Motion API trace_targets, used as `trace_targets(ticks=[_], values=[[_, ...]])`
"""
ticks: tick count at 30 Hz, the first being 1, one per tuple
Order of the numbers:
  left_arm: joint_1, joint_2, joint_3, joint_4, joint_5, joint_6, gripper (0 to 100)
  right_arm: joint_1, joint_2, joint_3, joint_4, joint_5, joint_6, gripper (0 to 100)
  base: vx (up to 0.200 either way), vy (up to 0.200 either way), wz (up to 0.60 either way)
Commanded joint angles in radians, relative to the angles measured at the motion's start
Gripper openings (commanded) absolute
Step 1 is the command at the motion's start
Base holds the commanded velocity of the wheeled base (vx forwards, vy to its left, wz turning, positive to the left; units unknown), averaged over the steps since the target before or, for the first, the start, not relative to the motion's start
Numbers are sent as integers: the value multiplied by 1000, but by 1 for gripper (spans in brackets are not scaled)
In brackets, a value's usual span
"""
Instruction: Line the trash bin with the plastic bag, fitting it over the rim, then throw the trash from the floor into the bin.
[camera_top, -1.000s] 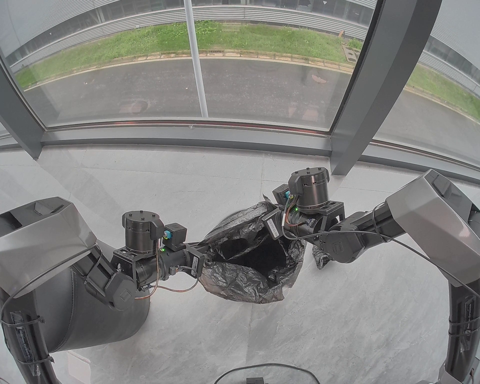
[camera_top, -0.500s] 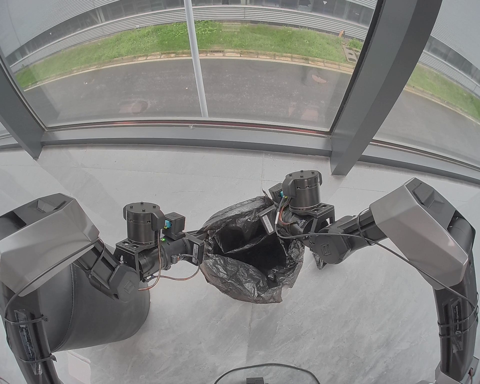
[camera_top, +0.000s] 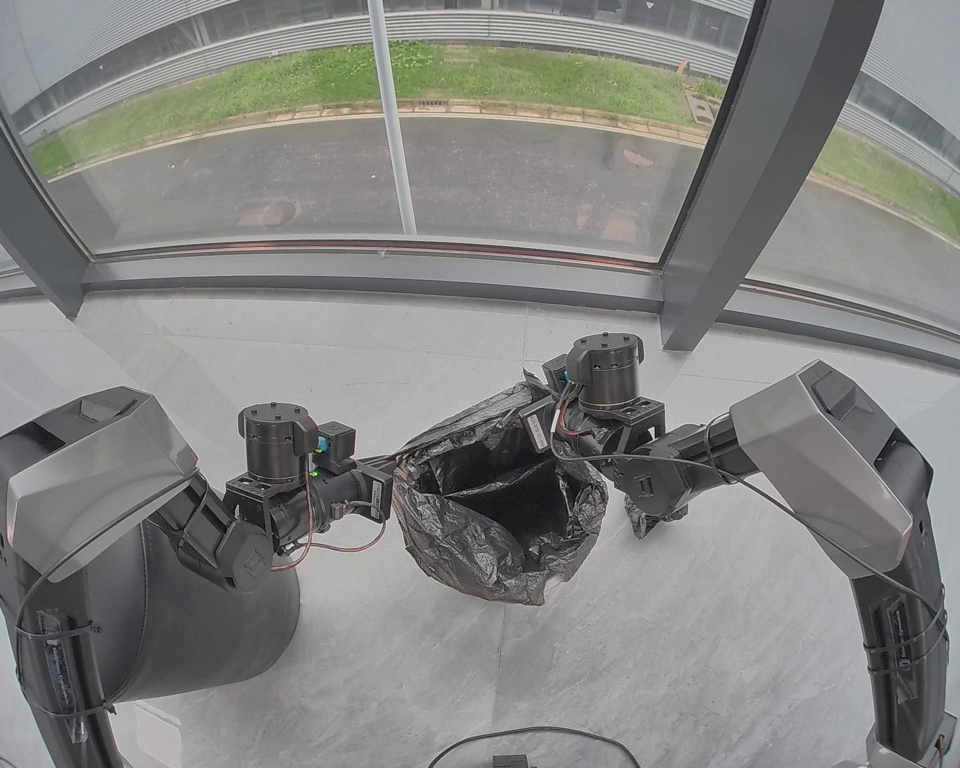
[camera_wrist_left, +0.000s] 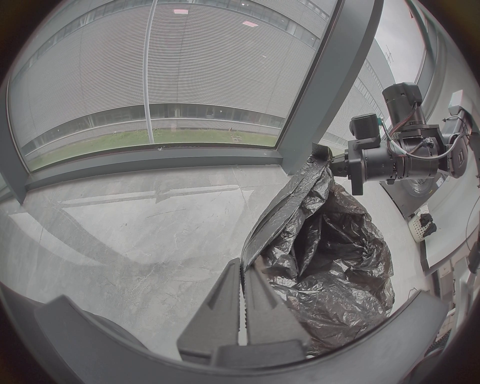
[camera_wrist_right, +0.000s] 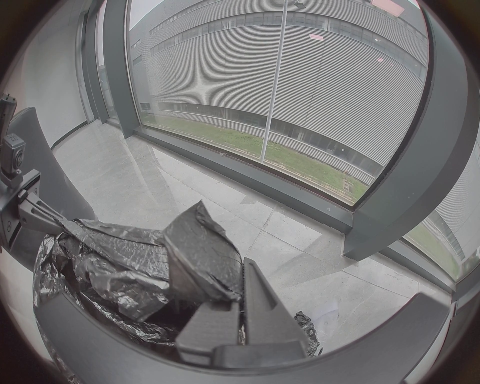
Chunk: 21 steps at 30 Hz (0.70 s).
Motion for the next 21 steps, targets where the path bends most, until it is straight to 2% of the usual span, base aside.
trace_targets(ticks=[1,10,21], values=[[6,13,-10,0,-1,1,0,1,24,-34,8,0,-2,0,0,0,0],[5,35,-41,3,-7,-15,0,0,53,-113,46,0,-5,0,0,0,0],[-1,39,-41,23,-8,-50,0,6,37,-104,51,-26,0,0,0,0,0]])
